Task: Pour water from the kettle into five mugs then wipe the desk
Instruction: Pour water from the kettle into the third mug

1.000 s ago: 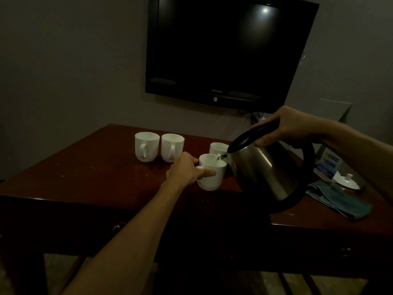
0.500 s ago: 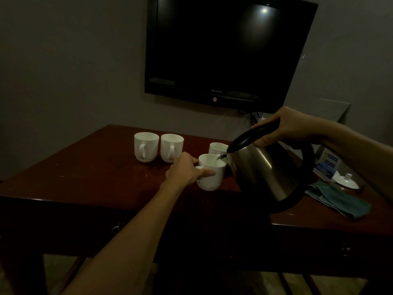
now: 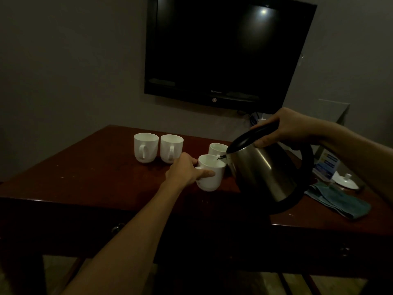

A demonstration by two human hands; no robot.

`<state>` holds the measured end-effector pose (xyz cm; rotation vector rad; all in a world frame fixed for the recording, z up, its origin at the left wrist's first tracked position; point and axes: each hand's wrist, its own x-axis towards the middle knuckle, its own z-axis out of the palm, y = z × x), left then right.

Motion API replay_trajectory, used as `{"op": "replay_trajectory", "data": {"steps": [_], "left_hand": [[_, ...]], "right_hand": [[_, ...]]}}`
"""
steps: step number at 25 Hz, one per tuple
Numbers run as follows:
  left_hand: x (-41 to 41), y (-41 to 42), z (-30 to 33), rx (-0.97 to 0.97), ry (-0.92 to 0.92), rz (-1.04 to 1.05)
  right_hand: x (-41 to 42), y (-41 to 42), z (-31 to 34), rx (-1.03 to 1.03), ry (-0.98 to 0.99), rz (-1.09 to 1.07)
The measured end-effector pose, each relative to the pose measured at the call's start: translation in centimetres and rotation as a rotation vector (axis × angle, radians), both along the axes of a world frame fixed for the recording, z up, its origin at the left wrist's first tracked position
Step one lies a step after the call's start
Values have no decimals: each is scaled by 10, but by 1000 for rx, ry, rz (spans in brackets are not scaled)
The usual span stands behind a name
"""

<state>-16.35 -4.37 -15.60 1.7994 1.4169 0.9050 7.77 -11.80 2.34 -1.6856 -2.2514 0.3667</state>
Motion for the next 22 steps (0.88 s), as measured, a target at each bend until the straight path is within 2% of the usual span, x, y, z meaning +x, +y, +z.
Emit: {"op": "replay_trajectory", "data": {"steps": [22], "left_hand": [[1,1,-1,13,-7,-1]], "right_hand": [[-3,0,3,-7,-18,1]]}}
